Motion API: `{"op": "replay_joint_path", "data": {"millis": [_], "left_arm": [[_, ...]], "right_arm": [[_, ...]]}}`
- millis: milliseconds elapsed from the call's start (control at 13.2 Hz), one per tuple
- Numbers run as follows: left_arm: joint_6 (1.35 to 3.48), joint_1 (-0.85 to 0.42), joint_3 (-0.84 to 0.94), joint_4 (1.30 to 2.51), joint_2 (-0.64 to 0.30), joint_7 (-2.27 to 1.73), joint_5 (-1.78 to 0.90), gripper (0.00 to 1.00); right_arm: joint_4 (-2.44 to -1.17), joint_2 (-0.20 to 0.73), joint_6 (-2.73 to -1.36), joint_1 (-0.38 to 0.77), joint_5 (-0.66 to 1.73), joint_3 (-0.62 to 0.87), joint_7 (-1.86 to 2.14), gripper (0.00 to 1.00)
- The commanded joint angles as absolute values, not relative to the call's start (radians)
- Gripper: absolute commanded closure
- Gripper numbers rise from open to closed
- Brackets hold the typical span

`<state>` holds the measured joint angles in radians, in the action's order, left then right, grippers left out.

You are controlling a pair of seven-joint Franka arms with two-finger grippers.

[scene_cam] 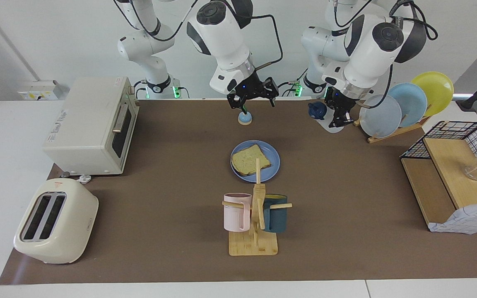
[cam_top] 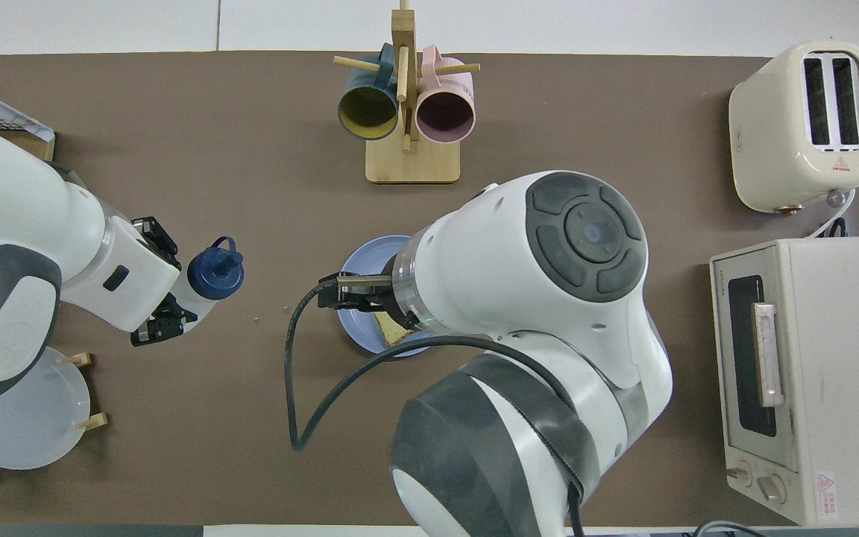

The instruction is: Put bread on plate and add seasoning

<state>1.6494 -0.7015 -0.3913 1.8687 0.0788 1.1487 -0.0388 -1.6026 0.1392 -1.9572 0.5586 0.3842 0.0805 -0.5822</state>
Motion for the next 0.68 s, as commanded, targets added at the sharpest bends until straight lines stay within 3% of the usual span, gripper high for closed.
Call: {"op": "replay_joint_path", "data": {"millis": [0, 455, 607], "left_arm": [[1.632, -0.706, -0.388, 1.881, 0.101, 1.164, -0.020, 1.00], [1.637, -0.704, -0.380, 1.896, 0.117, 1.181, -0.023, 1.00], [1.640, -0.704, -0.380, 1.907, 0.123, 1.183, -0.023, 1.00]], "right_arm": [[-1.531, 0.124, -1.911, 0.560, 0.439, 0.087, -0.687, 0.00], [-1.503, 0.130, -2.029, 0.609, 0.465, 0.115, -0.772, 0.16], [-1.503, 0.140, -2.104, 0.626, 0.471, 0.115, -0.776, 0.27]]}}
